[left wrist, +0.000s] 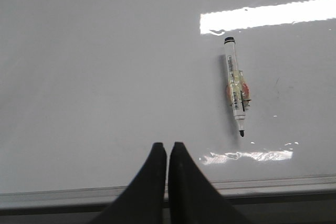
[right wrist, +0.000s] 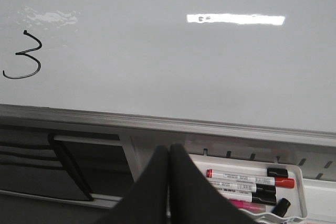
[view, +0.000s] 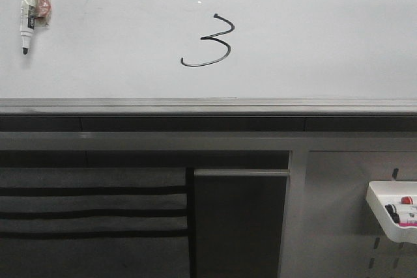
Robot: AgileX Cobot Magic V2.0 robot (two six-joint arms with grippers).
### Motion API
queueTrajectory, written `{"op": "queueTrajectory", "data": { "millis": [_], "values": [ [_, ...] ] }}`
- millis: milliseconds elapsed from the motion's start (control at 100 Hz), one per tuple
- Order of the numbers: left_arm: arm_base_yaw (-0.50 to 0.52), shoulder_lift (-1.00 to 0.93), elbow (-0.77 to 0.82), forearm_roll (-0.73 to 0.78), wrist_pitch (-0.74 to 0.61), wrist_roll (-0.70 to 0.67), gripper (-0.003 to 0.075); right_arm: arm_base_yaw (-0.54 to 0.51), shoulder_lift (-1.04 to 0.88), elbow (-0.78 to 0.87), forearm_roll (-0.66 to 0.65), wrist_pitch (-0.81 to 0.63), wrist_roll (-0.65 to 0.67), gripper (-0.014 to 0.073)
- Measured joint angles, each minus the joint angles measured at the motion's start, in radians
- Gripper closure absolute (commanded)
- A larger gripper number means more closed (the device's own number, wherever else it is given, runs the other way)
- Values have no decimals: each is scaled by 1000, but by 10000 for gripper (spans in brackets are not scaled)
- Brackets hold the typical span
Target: Write number 3 on whiteboard
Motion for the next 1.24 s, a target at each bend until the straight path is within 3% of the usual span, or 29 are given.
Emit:
{"op": "queueTrajectory", "data": {
  "millis": [150, 320, 550, 1240],
  "values": [
    [0, 0, 0, 0, 0, 0, 738, -5, -103, 119, -6, -184, 0, 668],
    [0, 0, 0, 0, 0, 0, 738, -33, -318, 394, 21, -436, 0, 668],
    [0, 0, 0, 0, 0, 0, 738, -74, -488, 622, 70, -506, 0, 668],
    [0, 0, 0, 0, 0, 1, 738, -74, -490, 638, 83, -583, 2, 668]
  ]
}}
